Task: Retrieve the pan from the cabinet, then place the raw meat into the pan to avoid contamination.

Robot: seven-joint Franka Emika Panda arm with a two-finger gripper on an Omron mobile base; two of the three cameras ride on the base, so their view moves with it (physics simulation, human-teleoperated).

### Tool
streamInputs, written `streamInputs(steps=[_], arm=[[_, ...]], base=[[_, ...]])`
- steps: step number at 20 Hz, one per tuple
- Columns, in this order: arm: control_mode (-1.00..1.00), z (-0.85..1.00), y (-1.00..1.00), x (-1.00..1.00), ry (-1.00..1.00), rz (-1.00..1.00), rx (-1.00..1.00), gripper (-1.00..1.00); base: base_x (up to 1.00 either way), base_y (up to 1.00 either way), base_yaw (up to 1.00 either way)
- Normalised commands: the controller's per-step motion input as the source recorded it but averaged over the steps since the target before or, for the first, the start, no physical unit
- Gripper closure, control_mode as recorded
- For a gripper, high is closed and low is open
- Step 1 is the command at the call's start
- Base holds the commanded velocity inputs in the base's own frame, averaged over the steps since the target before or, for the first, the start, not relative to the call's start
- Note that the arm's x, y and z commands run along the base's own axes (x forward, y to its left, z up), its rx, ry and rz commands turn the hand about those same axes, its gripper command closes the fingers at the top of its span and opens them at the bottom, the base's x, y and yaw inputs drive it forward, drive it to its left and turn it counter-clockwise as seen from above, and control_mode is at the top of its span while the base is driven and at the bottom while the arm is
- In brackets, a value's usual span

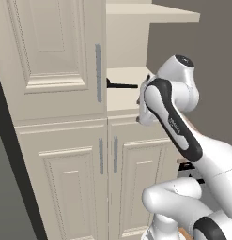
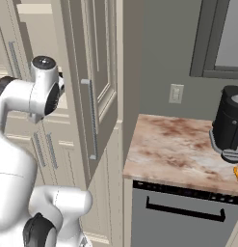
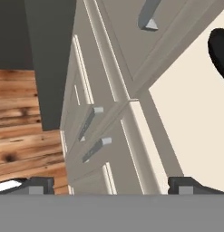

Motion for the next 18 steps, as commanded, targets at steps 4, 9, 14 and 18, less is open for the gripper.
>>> streamInputs(steps=[4,9,14,18], arm=[[-1.00,0.00,-0.02,0.38,0.01,0.00,0.07,-1.00],[-1.00,0.00,0.00,0.31,0.02,0.00,0.02,-1.00],[-1.00,0.00,0.00,0.27,0.02,-0.04,0.00,-1.00],[-1.00,0.00,0.00,0.30,0.02,-0.03,0.00,-1.00]], base=[[0.00,0.00,0.00],[0.00,0.00,0.00],[0.00,0.00,0.00],[0.00,0.00,0.00]])
